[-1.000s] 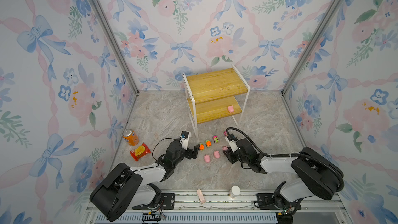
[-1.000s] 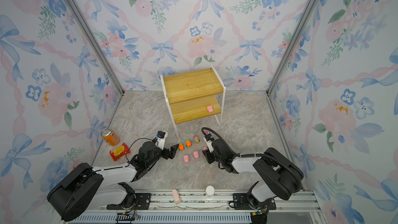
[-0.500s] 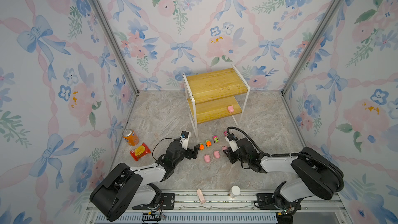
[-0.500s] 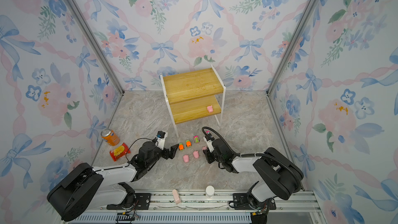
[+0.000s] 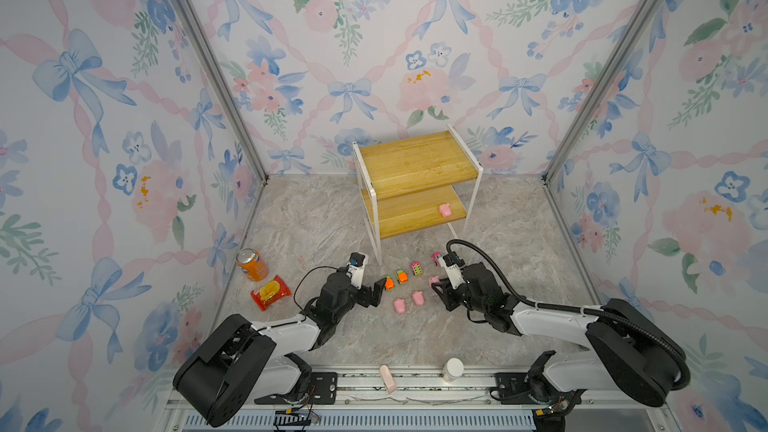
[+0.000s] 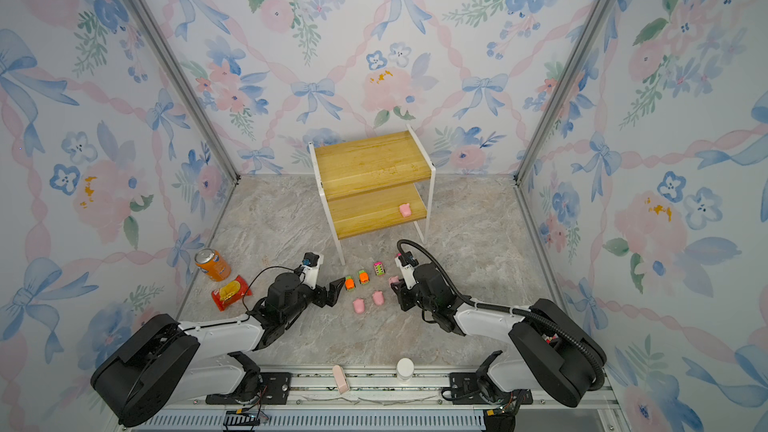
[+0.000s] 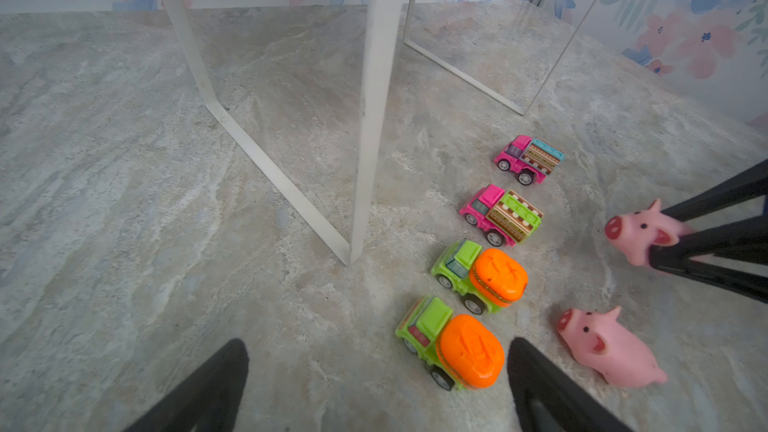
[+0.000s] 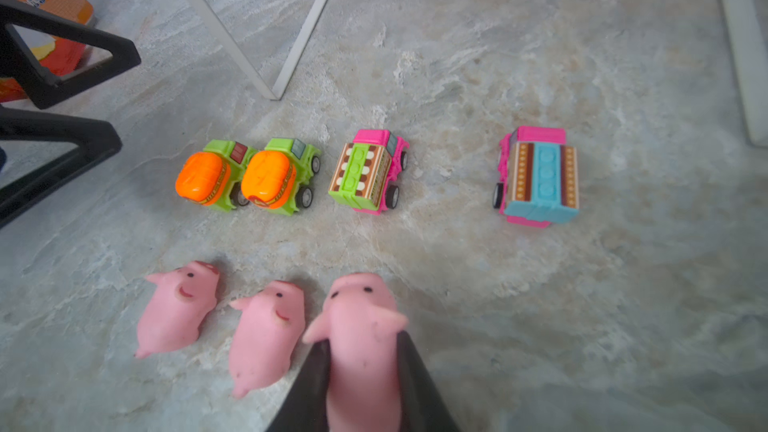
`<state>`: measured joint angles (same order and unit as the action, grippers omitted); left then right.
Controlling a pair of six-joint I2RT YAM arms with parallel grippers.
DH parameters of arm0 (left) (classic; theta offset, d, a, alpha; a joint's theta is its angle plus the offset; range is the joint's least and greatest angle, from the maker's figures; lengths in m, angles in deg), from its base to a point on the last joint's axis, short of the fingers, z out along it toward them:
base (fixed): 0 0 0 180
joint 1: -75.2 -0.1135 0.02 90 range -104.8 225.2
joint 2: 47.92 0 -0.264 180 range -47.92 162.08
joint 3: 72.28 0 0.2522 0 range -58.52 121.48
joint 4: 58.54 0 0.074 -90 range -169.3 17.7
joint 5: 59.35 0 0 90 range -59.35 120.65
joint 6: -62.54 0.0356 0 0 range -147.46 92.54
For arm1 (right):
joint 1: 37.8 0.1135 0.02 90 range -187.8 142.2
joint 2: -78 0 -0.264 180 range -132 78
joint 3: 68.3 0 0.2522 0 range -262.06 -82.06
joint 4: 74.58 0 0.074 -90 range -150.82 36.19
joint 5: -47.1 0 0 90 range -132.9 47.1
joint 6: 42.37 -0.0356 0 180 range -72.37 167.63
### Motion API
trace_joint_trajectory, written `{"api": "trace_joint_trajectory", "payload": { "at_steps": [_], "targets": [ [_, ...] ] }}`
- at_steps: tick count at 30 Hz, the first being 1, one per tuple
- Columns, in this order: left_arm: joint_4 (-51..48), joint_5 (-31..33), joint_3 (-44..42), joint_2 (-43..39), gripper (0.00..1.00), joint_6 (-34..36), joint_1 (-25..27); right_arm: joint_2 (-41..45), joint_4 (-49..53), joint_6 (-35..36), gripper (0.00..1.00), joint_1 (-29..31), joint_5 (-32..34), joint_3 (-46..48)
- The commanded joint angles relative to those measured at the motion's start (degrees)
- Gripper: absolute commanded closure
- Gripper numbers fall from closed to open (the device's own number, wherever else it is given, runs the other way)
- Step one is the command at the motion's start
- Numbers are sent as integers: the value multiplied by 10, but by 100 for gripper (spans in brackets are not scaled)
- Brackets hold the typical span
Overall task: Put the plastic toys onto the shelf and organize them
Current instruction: 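Lift the second pink pig with the right gripper toward the lower shelf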
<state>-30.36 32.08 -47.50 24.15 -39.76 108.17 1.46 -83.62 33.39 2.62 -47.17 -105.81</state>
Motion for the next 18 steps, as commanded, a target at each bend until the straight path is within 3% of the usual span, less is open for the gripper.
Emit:
{"api": "trace_joint_trajectory", "payload": {
  "at_steps": [1,7,18],
  "targets": [
    [1,-5,-5,4,2,-7,-3,38,34,-14,74,-5,10,-34],
    [2,-6,-5,4,2,-7,-3,66,87,7,73,-8,34,-111],
    [2,-7,-4,4,2,-6,-3,-1,96,1,73,-36,103,-242]
  ]
}}
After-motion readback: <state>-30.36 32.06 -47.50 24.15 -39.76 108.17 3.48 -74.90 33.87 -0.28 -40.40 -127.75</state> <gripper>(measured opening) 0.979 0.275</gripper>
